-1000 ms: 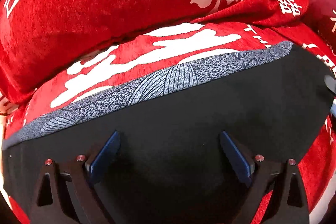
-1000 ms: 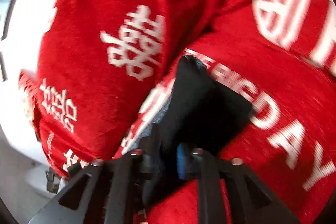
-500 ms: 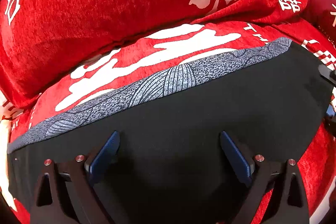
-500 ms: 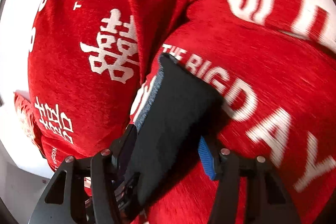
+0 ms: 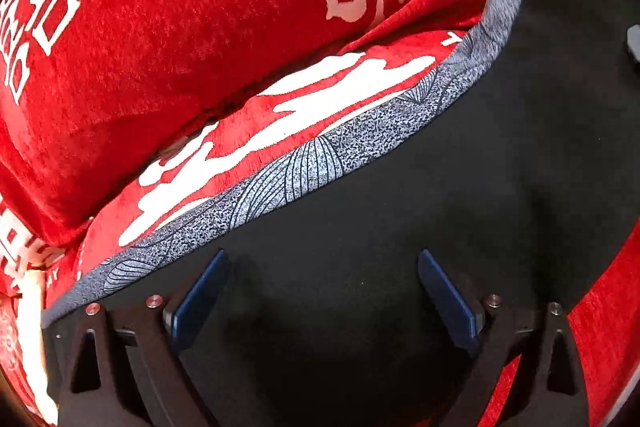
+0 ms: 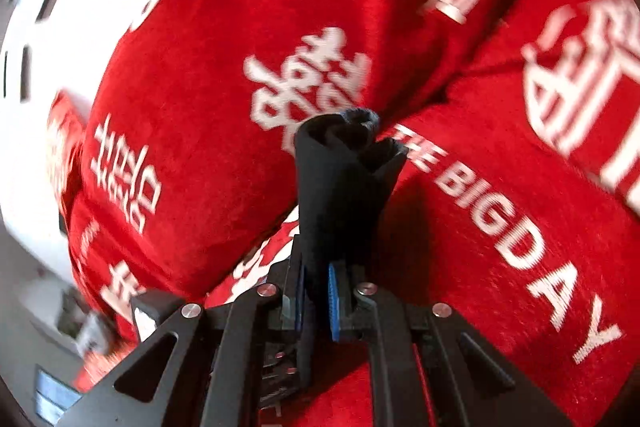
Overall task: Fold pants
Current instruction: 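Lift the pants end with the right gripper and fold it toward the left gripper, then lay the folded end onto the pants and open the right gripper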
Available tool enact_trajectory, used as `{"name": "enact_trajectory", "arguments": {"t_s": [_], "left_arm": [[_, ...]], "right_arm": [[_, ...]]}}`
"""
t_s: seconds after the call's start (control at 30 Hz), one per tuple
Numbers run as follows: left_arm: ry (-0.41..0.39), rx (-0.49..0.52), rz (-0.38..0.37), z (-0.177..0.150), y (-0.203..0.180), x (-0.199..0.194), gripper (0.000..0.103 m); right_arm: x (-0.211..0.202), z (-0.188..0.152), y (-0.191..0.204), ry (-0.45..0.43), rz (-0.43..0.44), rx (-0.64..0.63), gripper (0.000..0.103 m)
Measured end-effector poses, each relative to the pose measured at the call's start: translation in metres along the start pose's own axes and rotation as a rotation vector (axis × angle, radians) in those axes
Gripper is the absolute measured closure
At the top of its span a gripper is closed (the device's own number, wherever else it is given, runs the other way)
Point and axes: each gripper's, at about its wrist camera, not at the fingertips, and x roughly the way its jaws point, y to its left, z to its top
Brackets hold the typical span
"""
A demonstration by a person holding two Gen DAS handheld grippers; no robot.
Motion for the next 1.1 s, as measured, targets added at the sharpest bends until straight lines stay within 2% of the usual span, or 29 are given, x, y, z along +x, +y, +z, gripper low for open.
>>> {"name": "enact_trajectory", "arguments": {"t_s": [0.13,0.27,0.47,0.67,0.7,0.8,0.9,0.97,1.07,1.1], "left_arm": [[0.028,-0.073,-0.094,-0.007,0.026,-0.012,0.006],[-0.054,-0.1,-0.075,-0.027,0.067,-0.045,0.006],[-0.086,-0.238,-0.051,-0.072,0.152,-0.074,0.006],[-0.098,-0.407,0.015,-0.13,0.23,-0.09,0.006],[-0.089,-0.414,0.027,-0.136,0.236,-0.089,0.006],[-0.013,-0.435,0.046,-0.159,0.254,-0.071,0.006],[0.031,-0.466,0.029,-0.179,0.264,-0.058,0.006],[0.058,-0.477,0.018,-0.188,0.266,-0.05,0.006],[0.073,-0.494,-0.001,-0.195,0.268,-0.044,0.006],[0.07,-0.499,-0.004,-0.195,0.269,-0.045,0.006]], "right_arm": [[-0.009,-0.004,0.041,0.005,-0.054,-0.139,0.093],[-0.012,-0.015,0.087,0.023,-0.109,-0.299,0.093],[0.005,-0.059,0.153,0.074,-0.137,-0.497,0.093],[0.057,-0.134,0.2,0.191,-0.152,-0.646,0.093],[0.072,-0.157,0.21,0.225,-0.17,-0.712,0.093],[0.106,-0.208,0.224,0.338,-0.192,-0.803,0.093],[0.122,-0.243,0.231,0.401,-0.251,-0.847,0.088],[0.118,-0.255,0.238,0.386,-0.284,-0.898,0.08],[0.089,-0.251,0.241,0.381,-0.209,-0.863,0.065],[0.081,-0.244,0.24,0.381,-0.177,-0.831,0.064]]}}
